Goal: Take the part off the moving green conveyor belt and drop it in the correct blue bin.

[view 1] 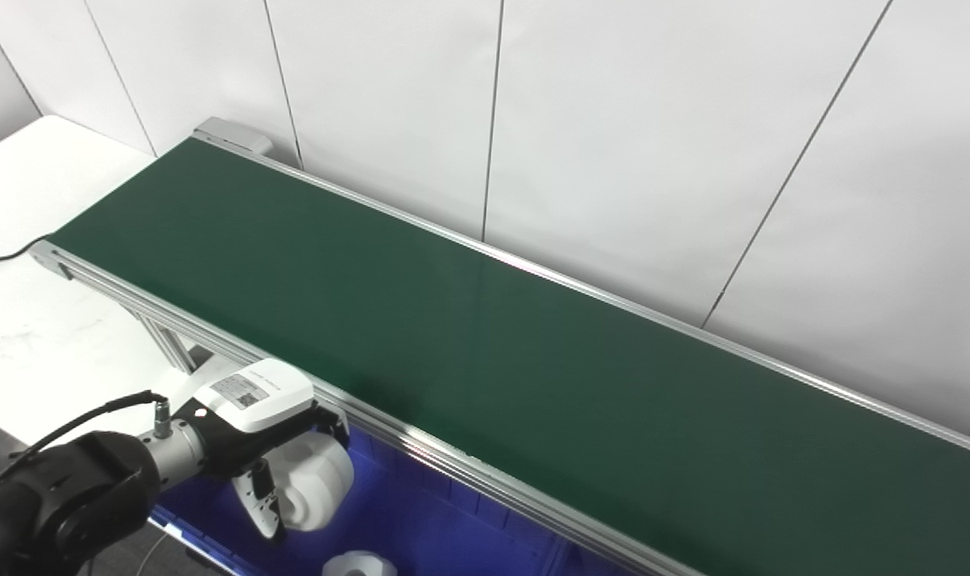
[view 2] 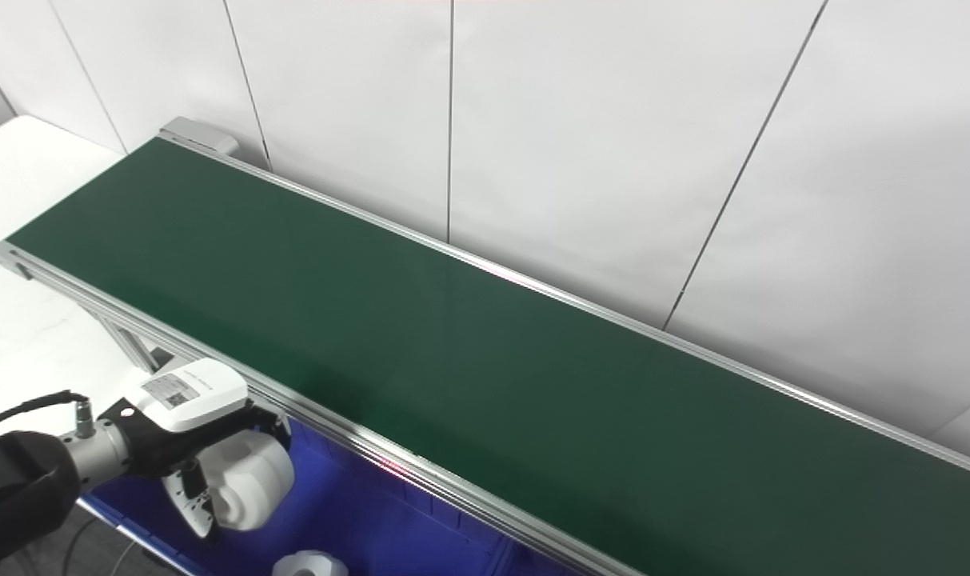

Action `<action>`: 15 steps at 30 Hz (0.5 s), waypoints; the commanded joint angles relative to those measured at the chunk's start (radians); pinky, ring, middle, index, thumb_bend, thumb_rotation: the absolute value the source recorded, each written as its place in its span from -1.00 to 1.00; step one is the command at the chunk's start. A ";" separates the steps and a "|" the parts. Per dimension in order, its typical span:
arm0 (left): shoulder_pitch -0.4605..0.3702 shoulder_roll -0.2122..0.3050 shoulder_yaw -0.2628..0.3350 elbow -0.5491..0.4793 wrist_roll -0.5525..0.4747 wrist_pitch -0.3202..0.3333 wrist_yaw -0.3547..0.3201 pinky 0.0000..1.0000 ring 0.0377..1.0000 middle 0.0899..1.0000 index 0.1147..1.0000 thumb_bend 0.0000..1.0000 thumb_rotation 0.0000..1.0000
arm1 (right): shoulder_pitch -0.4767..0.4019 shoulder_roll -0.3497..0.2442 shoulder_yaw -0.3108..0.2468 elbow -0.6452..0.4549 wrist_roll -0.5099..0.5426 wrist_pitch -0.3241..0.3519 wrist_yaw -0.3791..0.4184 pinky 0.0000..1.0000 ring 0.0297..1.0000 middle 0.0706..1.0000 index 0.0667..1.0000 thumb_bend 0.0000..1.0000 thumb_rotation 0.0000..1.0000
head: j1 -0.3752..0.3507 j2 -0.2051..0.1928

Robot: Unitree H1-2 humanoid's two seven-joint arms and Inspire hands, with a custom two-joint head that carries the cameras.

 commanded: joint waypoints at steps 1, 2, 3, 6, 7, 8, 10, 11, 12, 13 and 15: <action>0.001 0.034 0.018 -0.040 0.013 0.014 -0.003 0.49 0.62 0.72 0.66 1.00 -0.07 | 0.015 -0.006 -0.001 -0.033 0.011 -0.020 0.008 1.00 1.00 1.00 1.00 0.60 1.00 | 0.002 0.001; 0.001 0.037 0.019 -0.044 0.015 0.014 -0.006 0.50 0.63 0.72 0.66 1.00 -0.02 | 0.016 -0.006 -0.001 -0.034 0.013 -0.021 0.008 1.00 1.00 1.00 1.00 0.59 1.00 | 0.005 0.002; 0.002 0.038 0.019 -0.046 0.017 0.014 -0.007 0.50 0.64 0.72 0.67 1.00 0.01 | 0.017 -0.007 -0.001 -0.035 0.013 -0.021 0.008 1.00 1.00 1.00 1.00 0.59 1.00 | 0.005 0.002; 0.003 0.046 0.025 -0.055 0.011 0.008 -0.011 0.49 0.61 0.70 0.66 1.00 0.04 | 0.016 -0.008 0.002 -0.036 0.010 -0.025 0.009 1.00 1.00 1.00 1.00 0.57 1.00 | 0.009 0.004; 0.005 0.048 0.028 -0.057 0.005 0.004 -0.009 0.48 0.61 0.70 0.66 1.00 0.04 | 0.015 -0.008 0.003 -0.036 0.009 -0.025 0.009 1.00 1.00 1.00 1.00 0.57 1.00 | 0.011 0.005; 0.007 0.049 0.032 -0.061 0.000 0.003 -0.009 0.48 0.60 0.70 0.66 1.00 0.04 | 0.015 -0.008 0.003 -0.037 0.008 -0.024 0.009 1.00 1.00 1.00 1.00 0.56 1.00 | 0.011 0.004; 0.011 0.049 0.038 -0.066 -0.009 0.003 -0.009 0.49 0.60 0.70 0.65 1.00 0.03 | 0.016 -0.008 0.004 -0.038 0.007 -0.022 0.009 1.00 1.00 1.00 1.00 0.57 1.00 | 0.011 0.006; 0.014 0.048 0.041 -0.072 -0.011 0.000 -0.006 0.49 0.60 0.70 0.65 1.00 0.03 | 0.015 -0.008 0.004 -0.038 0.006 -0.022 0.009 1.00 1.00 1.00 1.00 0.57 1.00 | 0.011 0.006; 0.016 0.047 0.044 -0.075 -0.012 -0.002 -0.004 0.47 0.59 0.68 0.64 1.00 0.02 | 0.015 -0.009 0.004 -0.038 0.006 -0.022 0.009 1.00 1.00 1.00 1.00 0.57 1.00 | 0.011 0.006; 0.019 0.044 0.049 -0.082 -0.028 -0.007 0.004 0.46 0.58 0.68 0.63 1.00 0.02 | 0.015 -0.009 0.004 -0.039 0.008 -0.021 0.009 1.00 1.00 1.00 1.00 0.57 1.00 | 0.010 0.008; 0.024 0.034 0.060 -0.091 -0.075 -0.018 0.025 0.40 0.55 0.64 0.59 1.00 0.00 | 0.015 -0.008 0.005 -0.040 0.011 -0.019 0.009 1.00 1.00 1.00 1.00 0.58 1.00 | 0.010 0.008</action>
